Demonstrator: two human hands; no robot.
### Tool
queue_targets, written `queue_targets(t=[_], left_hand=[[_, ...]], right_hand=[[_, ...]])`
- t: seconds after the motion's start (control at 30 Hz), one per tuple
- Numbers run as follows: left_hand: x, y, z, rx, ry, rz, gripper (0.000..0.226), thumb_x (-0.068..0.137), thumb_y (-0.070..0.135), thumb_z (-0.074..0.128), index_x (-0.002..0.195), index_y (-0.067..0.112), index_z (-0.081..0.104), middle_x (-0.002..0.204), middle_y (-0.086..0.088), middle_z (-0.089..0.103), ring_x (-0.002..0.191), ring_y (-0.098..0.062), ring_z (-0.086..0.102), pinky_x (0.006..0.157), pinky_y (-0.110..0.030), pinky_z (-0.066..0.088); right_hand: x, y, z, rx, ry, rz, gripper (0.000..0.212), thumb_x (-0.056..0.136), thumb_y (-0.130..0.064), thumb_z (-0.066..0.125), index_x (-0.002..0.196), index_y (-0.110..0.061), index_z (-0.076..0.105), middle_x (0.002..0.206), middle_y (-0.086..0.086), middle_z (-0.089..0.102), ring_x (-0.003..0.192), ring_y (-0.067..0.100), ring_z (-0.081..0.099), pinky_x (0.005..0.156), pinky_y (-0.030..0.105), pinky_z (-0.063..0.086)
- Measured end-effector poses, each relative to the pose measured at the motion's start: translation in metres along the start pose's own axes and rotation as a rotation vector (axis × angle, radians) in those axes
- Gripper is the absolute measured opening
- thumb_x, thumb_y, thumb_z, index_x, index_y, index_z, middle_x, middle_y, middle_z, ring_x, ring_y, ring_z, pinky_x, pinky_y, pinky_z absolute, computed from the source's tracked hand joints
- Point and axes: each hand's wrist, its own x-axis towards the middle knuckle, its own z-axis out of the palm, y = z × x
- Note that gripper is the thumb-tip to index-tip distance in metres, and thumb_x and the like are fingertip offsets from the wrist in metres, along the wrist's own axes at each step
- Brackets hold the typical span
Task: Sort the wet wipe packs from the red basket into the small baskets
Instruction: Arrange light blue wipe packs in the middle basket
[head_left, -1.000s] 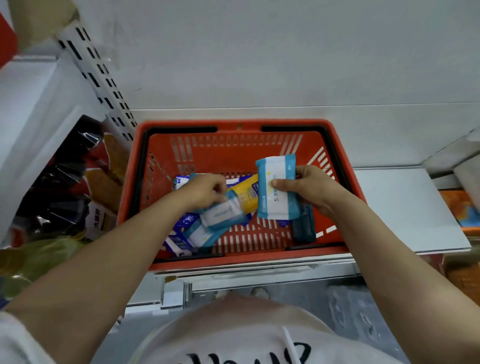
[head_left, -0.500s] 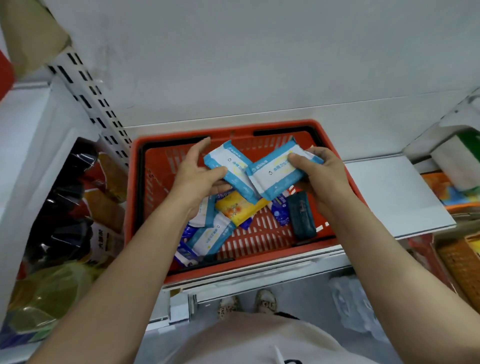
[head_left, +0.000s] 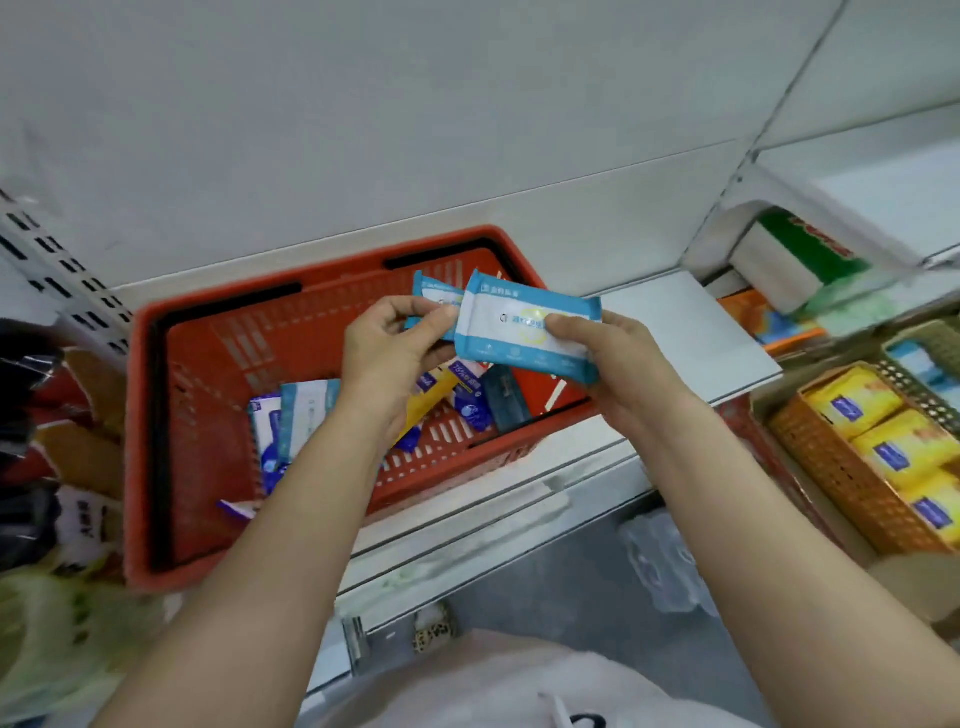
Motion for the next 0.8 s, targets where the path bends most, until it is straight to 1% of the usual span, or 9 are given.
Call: queue_targets(t=[0.13,0.27,0.37,0.43,0.5,0.57,0.67,0.73,0.8], left_hand=[[-0.030,-0.027,0.074,0.025,-0.049,-0.009,0.019,0.086,0.004,0.071,0.078,0.012,0.055,0.077,-0.003,0.070,0.068,-0.011,0.071,0.057,-0.023,0.056],[-0.077,-0.061,0.160,0.031,-0.163,-0.066,0.036,0.085,0.000,0.071,0.107,0.020,0.050,0.097,-0.001,0.068,0.075,-0.011,0.072,0.060,-0.029,0.059],[-0.119,-0.087,0.221,0.050,-0.290,-0.137,0.038,0.085,-0.003,0.068,0.118,0.011,0.054,0.110,-0.010,0.068,0.084,-0.017,0.073,0.066,-0.029,0.059],[-0.146,-0.107,0.259,0.081,-0.359,-0.167,0.026,0.086,-0.004,0.067,0.107,0.010,0.061,0.104,-0.010,0.072,0.080,-0.017,0.074,0.063,-0.028,0.058],[-0.169,-0.126,0.294,0.083,-0.382,-0.198,0.027,0.084,-0.007,0.068,0.104,0.011,0.063,0.100,-0.010,0.074,0.082,-0.022,0.074,0.060,-0.031,0.059],[-0.187,-0.146,0.326,0.085,-0.390,-0.222,0.034,0.082,-0.010,0.066,0.107,0.012,0.062,0.105,-0.012,0.073,0.089,-0.028,0.073,0.068,-0.039,0.061],[-0.206,-0.170,0.366,0.144,-0.372,-0.239,0.034,0.080,-0.007,0.066,0.103,0.017,0.062,0.102,-0.009,0.074,0.093,-0.029,0.072,0.085,-0.053,0.057],[-0.208,-0.182,0.388,0.183,-0.365,-0.246,0.033,0.080,-0.003,0.066,0.106,0.017,0.061,0.101,-0.008,0.074,0.092,-0.031,0.072,0.087,-0.057,0.055],[-0.203,-0.192,0.411,0.217,-0.360,-0.242,0.036,0.081,0.003,0.064,0.115,0.015,0.059,0.100,-0.009,0.074,0.090,-0.030,0.072,0.088,-0.060,0.053]], right_hand=[[-0.026,-0.011,-0.070,0.115,0.074,0.045,0.026,0.088,-0.006,0.063,0.113,0.000,0.063,0.104,0.016,0.074,0.089,0.027,0.072,0.075,0.037,0.061],[-0.065,-0.022,-0.170,0.181,0.167,0.011,0.021,0.088,-0.008,0.065,0.108,-0.003,0.062,0.098,0.014,0.076,0.084,0.025,0.074,0.066,0.035,0.061],[-0.100,-0.026,-0.254,0.246,0.296,-0.034,0.024,0.088,-0.005,0.065,0.111,-0.002,0.061,0.099,0.016,0.075,0.090,0.032,0.073,0.078,0.046,0.061],[-0.124,-0.029,-0.310,0.300,0.407,-0.088,0.017,0.088,-0.004,0.065,0.105,-0.005,0.061,0.085,0.012,0.076,0.076,0.027,0.075,0.065,0.041,0.062],[-0.145,-0.031,-0.363,0.266,0.536,-0.148,0.016,0.088,-0.006,0.066,0.104,-0.007,0.062,0.074,0.005,0.075,0.063,0.018,0.072,0.055,0.032,0.060],[-0.160,-0.030,-0.408,0.192,0.609,-0.181,0.018,0.090,-0.010,0.066,0.107,-0.007,0.061,0.081,0.003,0.075,0.064,0.013,0.072,0.057,0.029,0.060],[-0.169,-0.028,-0.461,0.112,0.653,-0.195,0.021,0.091,-0.011,0.068,0.109,-0.009,0.058,0.106,0.010,0.072,0.083,0.020,0.073,0.077,0.039,0.060],[-0.167,-0.029,-0.489,0.083,0.687,-0.207,0.028,0.088,-0.009,0.070,0.111,-0.013,0.054,0.115,0.015,0.068,0.096,0.029,0.071,0.086,0.047,0.057],[-0.160,-0.033,-0.512,0.056,0.706,-0.213,0.029,0.087,-0.008,0.072,0.108,-0.016,0.054,0.113,0.014,0.069,0.093,0.028,0.073,0.084,0.048,0.058]])
